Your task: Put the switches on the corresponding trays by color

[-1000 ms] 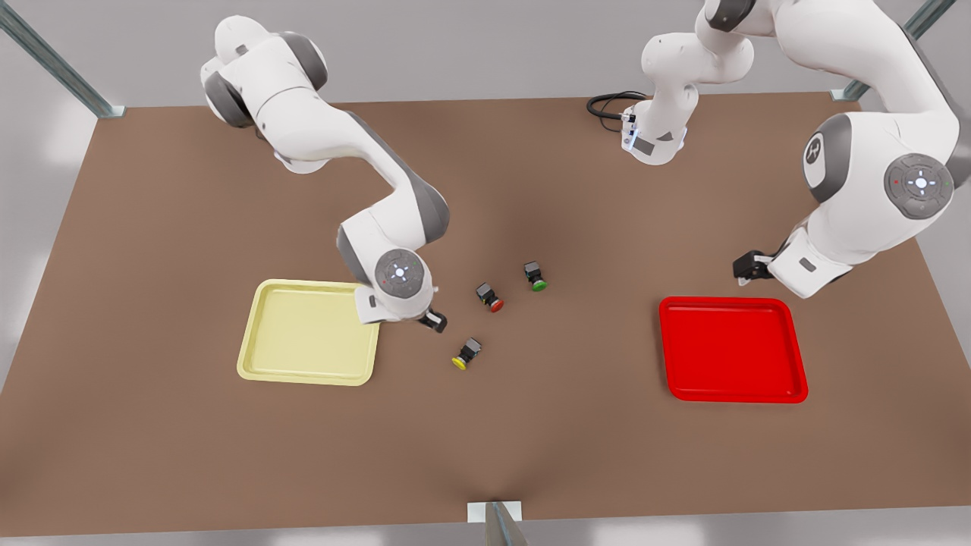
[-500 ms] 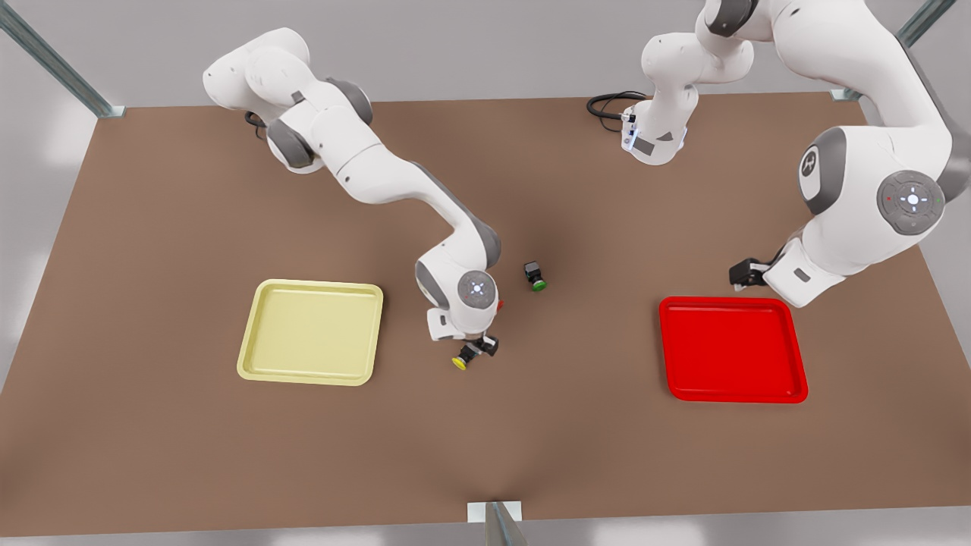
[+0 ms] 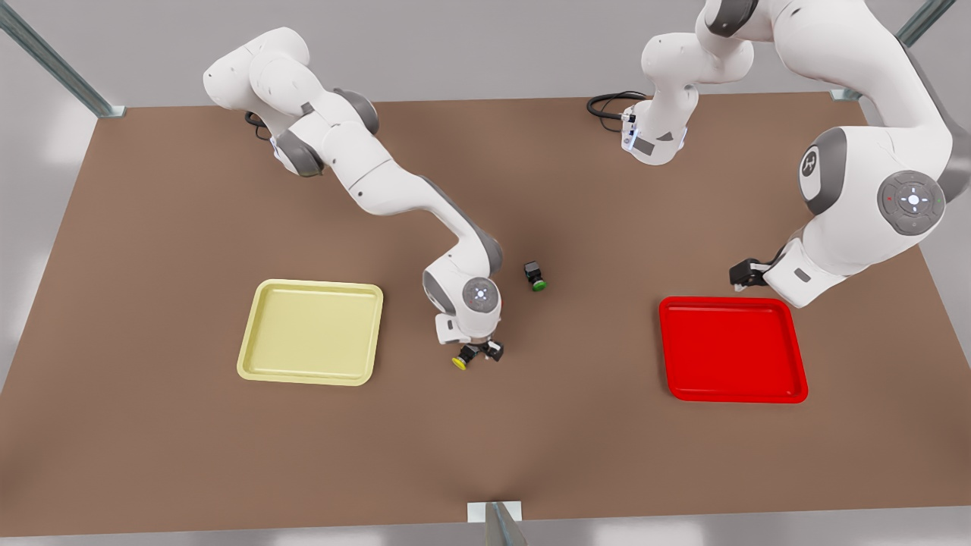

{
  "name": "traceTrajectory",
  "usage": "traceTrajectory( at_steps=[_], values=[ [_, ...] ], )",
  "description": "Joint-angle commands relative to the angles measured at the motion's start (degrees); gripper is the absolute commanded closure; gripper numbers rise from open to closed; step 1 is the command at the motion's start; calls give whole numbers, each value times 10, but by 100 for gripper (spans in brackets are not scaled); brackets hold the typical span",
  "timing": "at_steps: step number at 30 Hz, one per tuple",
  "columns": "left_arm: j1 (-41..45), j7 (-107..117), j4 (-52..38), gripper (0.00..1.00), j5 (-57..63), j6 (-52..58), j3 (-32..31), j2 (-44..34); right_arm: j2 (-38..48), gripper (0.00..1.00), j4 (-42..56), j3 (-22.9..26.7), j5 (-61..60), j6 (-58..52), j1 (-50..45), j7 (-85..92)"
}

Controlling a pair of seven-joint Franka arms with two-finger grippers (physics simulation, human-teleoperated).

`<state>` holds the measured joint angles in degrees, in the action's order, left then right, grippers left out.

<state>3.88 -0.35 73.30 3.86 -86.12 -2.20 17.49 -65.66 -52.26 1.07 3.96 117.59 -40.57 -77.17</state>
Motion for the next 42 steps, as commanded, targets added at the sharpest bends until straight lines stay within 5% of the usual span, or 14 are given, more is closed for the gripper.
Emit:
traceTrajectory(
  at_steps=[1, 6, 14, 42],
  values=[
    [0, 0, 0, 0, 0, 0, 1, 0, 0, 0, 0, 0, 0, 0, 0, 3],
    [0, 0, 0, 0, 0, 0, 1, 0, -3, 0, -2, -1, 1, 8, 1, -1],
    [0, 0, 0, 0, 0, 2, 0, 0, -4, 32, -3, -2, -4, 8, 9, -3],
    [0, 0, 1, 0, 0, 4, 1, 1, -2, 45, -3, -1, -6, 7, 10, 7]
  ],
)
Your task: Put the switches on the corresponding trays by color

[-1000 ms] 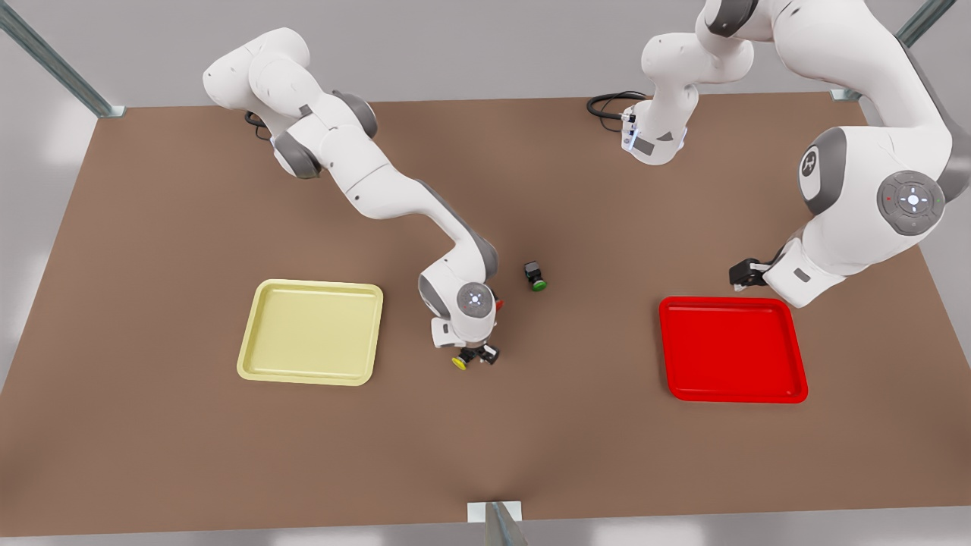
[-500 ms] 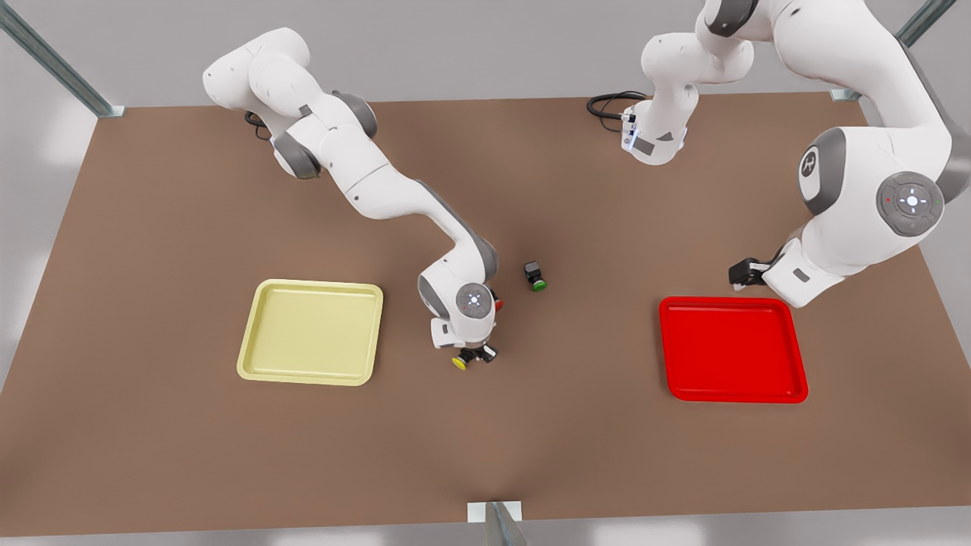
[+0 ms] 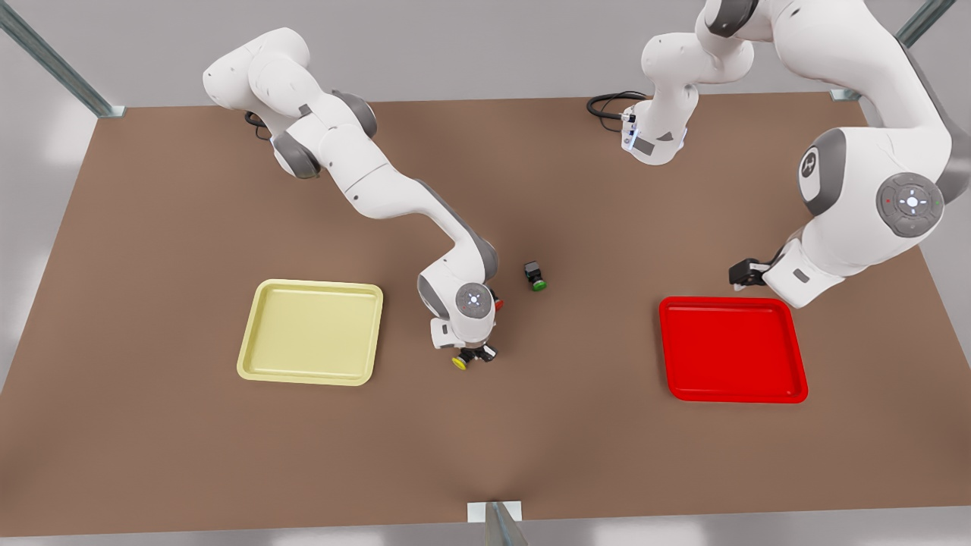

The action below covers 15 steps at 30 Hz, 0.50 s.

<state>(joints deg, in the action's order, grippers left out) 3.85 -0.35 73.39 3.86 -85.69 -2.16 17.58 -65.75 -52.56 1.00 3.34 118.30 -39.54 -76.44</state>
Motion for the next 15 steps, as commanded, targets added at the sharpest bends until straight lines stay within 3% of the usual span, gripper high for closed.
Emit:
traceTrajectory(
  at_steps=[1, 15],
  values=[
    [1, 0, 0, 0, 0, 0, 0, 1, 0, 45, 0, 0, 0, 0, 0, 0],
    [0, 0, 0, 0, 0, 0, 0, 3, 3, 47, -1, 0, -1, -1, 3, 2]
  ],
)
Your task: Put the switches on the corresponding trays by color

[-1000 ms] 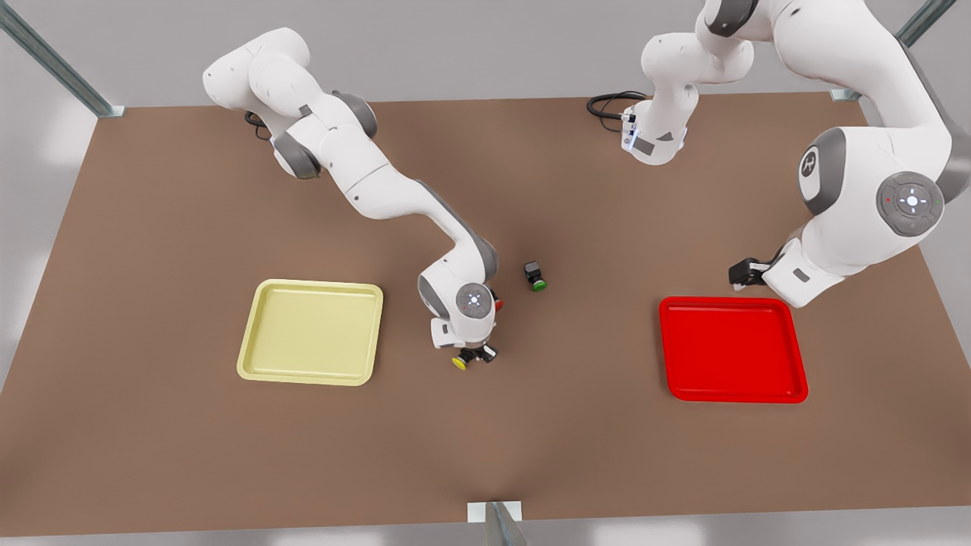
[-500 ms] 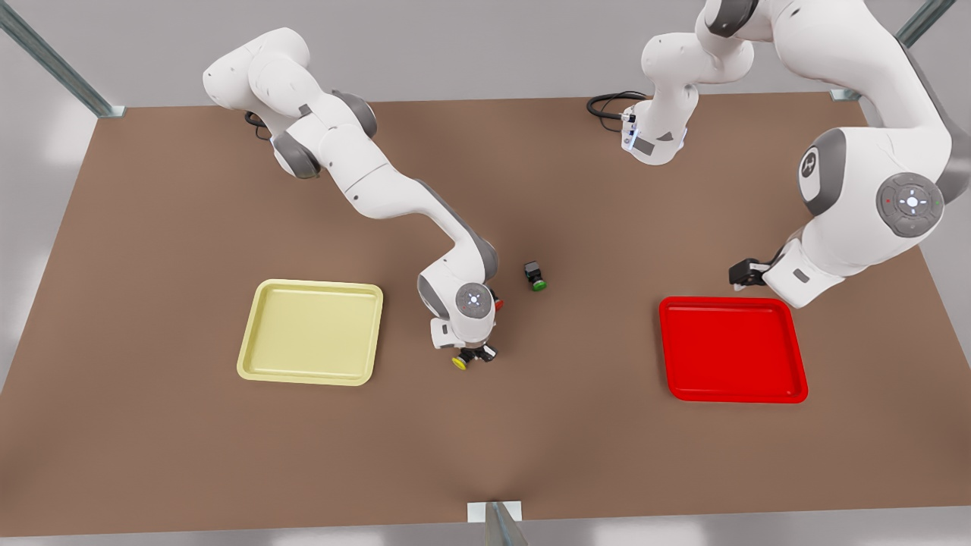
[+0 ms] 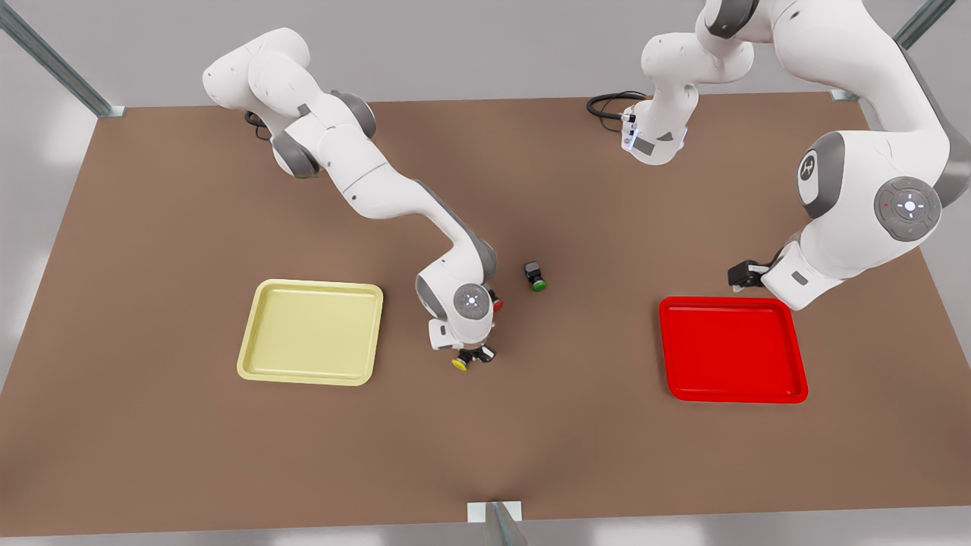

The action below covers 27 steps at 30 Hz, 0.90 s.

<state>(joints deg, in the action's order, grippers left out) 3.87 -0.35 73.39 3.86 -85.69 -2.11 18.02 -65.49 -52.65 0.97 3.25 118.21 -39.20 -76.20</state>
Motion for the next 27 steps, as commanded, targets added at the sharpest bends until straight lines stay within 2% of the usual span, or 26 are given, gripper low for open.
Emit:
traceTrajectory(
  at_steps=[1, 6, 11, 14, 17, 21, 23, 24, 27],
  values=[
    [0, 0, 0, 0, 0, 0, 0, 0, 0, 47, 0, 0, 0, 0, 0, 0],
    [0, 0, 0, 0, 0, -1, 0, 4, 2, 49, 0, 0, 0, 0, 2, 1],
    [1, 0, 0, 0, 0, 0, 0, 4, 40, 49, -18, -7, 4, -6, 28, 12],
    [5, 17, 1, 0, -21, 0, -7, 4, 95, 49, -91, -11, 4, -4, 56, 56],
    [108, 177, 12, 0, -52, -5, -7, 9, 167, 49, -190, -15, 6, 0, 96, 117],
    [260, 476, 12, 0, -84, -88, -7, 55, 268, 49, -350, -15, 9, 58, 158, 240],
    [308, 601, 12, 0, -89, -157, -7, 91, 309, 49, -418, -15, 9, 76, 195, 294],
    [330, 655, 11, 0, -89, -192, -7, 111, 329, 49, -472, -14, 9, 121, 209, 320],
    [370, 741, 8, 0, -83, -268, -7, 167, 378, 49, -570, -12, 9, 157, 232, 355]
  ],
)
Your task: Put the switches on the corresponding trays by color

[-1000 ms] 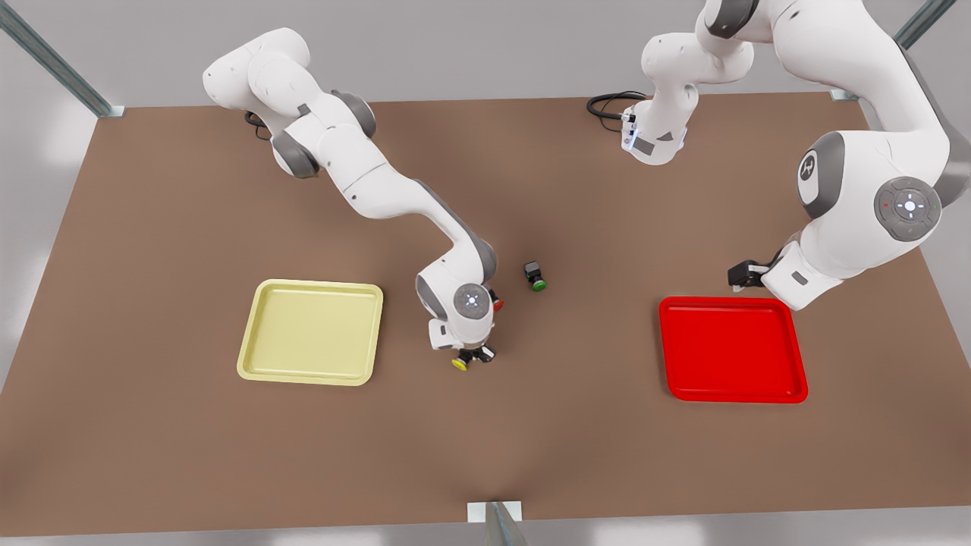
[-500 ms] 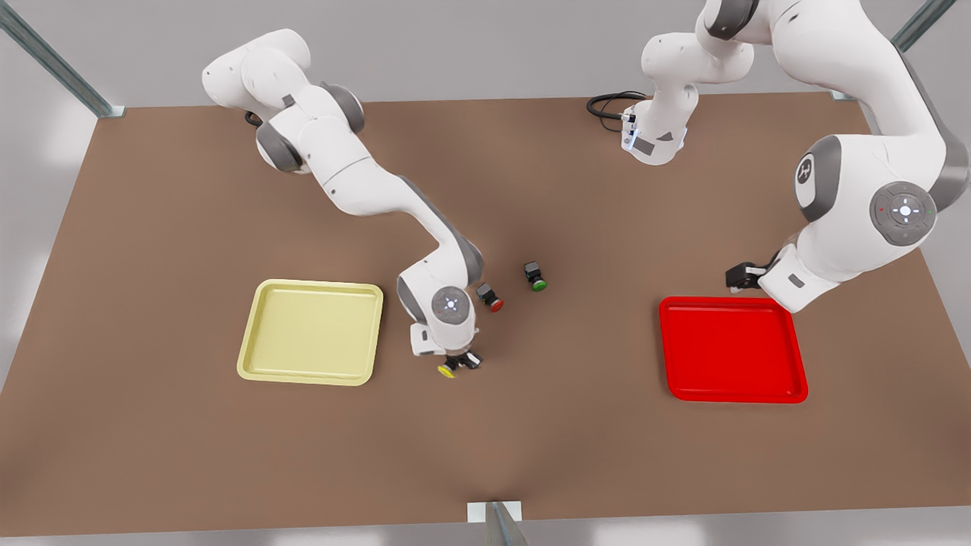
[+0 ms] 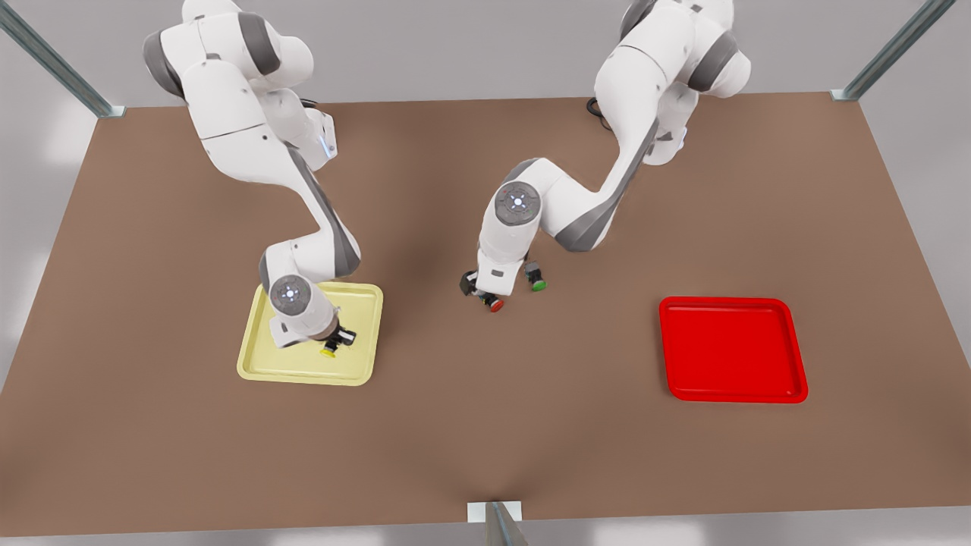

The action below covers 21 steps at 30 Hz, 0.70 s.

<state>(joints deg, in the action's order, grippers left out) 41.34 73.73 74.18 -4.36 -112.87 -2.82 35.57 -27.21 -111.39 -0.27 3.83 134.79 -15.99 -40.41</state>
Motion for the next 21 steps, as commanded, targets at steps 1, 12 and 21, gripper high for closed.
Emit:
traceTrajectory(
  at_steps=[1, 12, 21],
  values=[
    [1, 0, 0, 0, 1, -3, 0, 6, 4, 49, -11, 0, 3, 3, 0, -1],
    [34, -10, 123, 0, 60, -155, 2, 67, 25, 10, 34, 2, 3, -64, 3, 37],
    [39, 29, 124, 0, 59, -183, 2, 105, 181, 0, 243, 7, -54, -389, 143, 308]
  ],
)
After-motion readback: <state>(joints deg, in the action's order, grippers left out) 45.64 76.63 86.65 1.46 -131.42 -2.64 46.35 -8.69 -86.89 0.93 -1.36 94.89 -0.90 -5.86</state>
